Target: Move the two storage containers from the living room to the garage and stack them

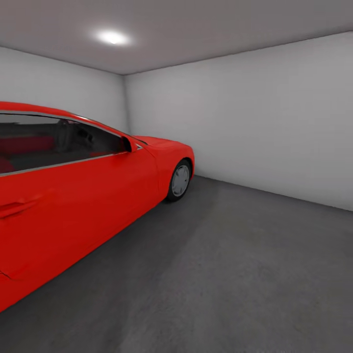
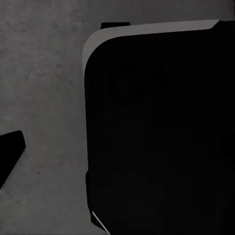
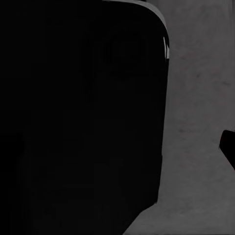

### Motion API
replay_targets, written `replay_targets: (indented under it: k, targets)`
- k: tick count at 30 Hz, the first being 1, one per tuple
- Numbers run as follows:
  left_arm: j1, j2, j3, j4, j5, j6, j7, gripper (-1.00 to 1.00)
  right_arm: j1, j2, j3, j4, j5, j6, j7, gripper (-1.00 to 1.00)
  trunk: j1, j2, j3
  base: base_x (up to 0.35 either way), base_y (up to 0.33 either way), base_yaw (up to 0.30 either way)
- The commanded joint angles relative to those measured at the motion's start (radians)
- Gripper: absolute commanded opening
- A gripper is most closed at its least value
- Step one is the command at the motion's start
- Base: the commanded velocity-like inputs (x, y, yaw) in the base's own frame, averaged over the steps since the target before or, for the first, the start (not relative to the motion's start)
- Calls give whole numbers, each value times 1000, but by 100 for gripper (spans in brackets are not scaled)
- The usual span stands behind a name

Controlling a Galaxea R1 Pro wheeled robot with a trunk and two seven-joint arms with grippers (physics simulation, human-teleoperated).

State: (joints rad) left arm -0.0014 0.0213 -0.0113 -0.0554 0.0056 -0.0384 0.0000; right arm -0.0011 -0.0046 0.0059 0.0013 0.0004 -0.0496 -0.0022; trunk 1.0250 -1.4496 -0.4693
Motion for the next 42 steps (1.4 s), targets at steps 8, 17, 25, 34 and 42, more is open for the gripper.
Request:
replay_targets:
  k: [8, 17, 25, 34, 42]
  targets:
    - [0, 0, -1, 0, 1, -3, 0, 100, 0, 1, -2, 0, 3, -11, -1, 100, 0, 0, 0, 0, 0, -297]
    - [0, 0, -2, 0, 1, -3, 0, 100, 0, 2, -3, 0, 2, -15, -1, 100, 0, 0, 5, 0, 0, -298]
    - [0, 0, -1, 0, 1, -3, 0, 100, 0, 2, -2, 0, 0, -16, -1, 100, 0, 0, 11, 0, 0, -298]
    - [0, 0, -1, 0, 1, -3, 0, 100, 0, 0, -2, 0, 5, -27, 0, 100, 0, 0, 15, 0, 0, -298]
    - [0, 0, -1, 0, 1, -3, 0, 100, 1, -2, -3, 0, 3, -53, 1, 100, 0, 0, 16, 0, 0, -298]
